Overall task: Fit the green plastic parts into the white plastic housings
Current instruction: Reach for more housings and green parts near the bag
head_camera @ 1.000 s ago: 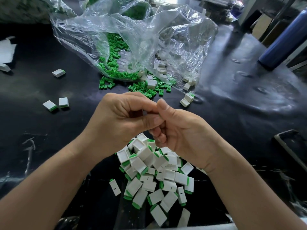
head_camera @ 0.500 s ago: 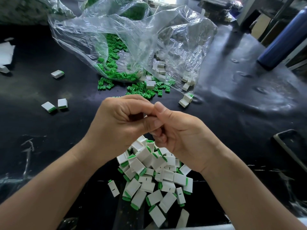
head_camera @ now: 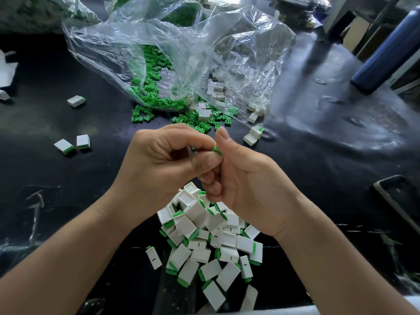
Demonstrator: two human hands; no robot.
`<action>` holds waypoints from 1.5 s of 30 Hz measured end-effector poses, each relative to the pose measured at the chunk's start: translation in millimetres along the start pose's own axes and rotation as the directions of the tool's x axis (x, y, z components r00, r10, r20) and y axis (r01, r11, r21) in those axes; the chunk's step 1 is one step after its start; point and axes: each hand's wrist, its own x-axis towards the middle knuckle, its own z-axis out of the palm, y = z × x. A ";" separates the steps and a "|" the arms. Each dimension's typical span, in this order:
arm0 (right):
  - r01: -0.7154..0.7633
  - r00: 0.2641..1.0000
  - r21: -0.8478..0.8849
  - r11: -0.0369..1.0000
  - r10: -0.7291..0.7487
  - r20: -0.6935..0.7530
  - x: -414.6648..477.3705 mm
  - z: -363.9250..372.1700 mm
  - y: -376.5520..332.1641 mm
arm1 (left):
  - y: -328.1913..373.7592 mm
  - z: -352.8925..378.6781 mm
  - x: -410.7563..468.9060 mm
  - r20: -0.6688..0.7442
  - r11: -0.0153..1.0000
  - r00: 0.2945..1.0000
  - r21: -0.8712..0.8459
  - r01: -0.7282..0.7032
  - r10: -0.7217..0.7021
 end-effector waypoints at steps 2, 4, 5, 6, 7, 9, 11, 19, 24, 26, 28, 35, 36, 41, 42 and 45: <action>-0.021 1.000 0.024 0.999 0.021 0.017 0.3 -2.6 -2.1 | 0.9 0.3 -0.3 -0.015 1.000 1.000 -0.016 0.023 -0.023; -0.028 1.000 0.039 0.999 0.028 0.011 0.2 -4.4 -2.8 | 3.1 -0.5 0.0 0.010 0.998 0.999 -0.029 0.047 -0.046; -0.027 1.000 0.047 0.999 0.027 0.004 0.2 -4.9 -2.7 | 4.7 -1.2 0.5 0.032 0.998 0.998 -0.024 0.063 -0.062; -0.025 1.000 0.052 0.998 0.025 -0.001 0.2 -5.0 -2.4 | 5.1 -2.1 1.0 0.054 0.997 0.995 -0.014 0.081 -0.080; -0.024 1.000 0.049 0.999 0.024 0.000 0.5 -4.5 -2.0 | 6.1 -2.9 1.4 0.067 0.995 0.993 -0.006 0.098 -0.097; -0.028 1.000 0.032 0.999 0.028 0.007 1.1 -3.3 -1.3 | 5.7 -4.3 1.4 0.094 0.992 0.988 -0.014 0.126 -0.124; -0.040 0.999 0.034 0.999 0.040 0.014 1.3 -3.0 -1.1 | 5.2 -4.7 1.5 0.073 0.985 0.985 -0.057 0.163 -0.159; -0.026 1.000 0.006 1.000 0.026 0.010 -3.3 -2.3 -2.9 | 8.1 -2.8 1.1 0.073 0.990 0.988 -0.030 0.136 -0.133; -0.055 0.997 -0.044 0.998 0.052 -0.062 -2.6 1.3 -0.1 | 4.8 -2.5 0.6 0.062 0.989 0.989 0.072 0.128 -0.133; -0.064 0.995 -0.052 0.997 0.060 -0.077 -1.9 2.1 1.1 | 4.0 -2.4 0.0 0.041 0.987 0.991 0.107 0.122 -0.127; -0.060 0.995 -0.056 0.997 0.055 -0.080 -2.3 2.0 1.9 | 3.0 -2.8 0.0 0.028 0.987 0.992 0.110 0.121 -0.125; 0.003 0.999 -0.029 1.000 -0.002 0.037 -7.1 0.2 -1.7 | 9.9 -7.2 2.7 0.114 0.986 0.982 -0.062 0.155 -0.148; 0.010 0.999 -0.030 0.999 -0.009 0.053 -7.2 -1.0 -1.8 | 10.7 -7.4 2.9 0.121 0.987 0.982 -0.064 0.151 -0.142; 0.006 0.990 0.029 1.000 -0.011 0.144 -6.9 -4.7 -2.0 | 15.5 -7.6 2.9 0.130 0.989 0.983 -0.054 0.141 -0.133; -0.012 0.987 0.048 0.999 0.004 0.161 -6.4 -5.3 -2.5 | 16.0 -8.2 2.9 0.129 0.988 0.982 -0.049 0.143 -0.136; -0.102 0.978 0.048 0.994 0.091 0.187 -2.7 -7.9 -3.7 | 16.4 -8.8 2.4 0.131 0.983 0.979 -0.077 0.169 -0.158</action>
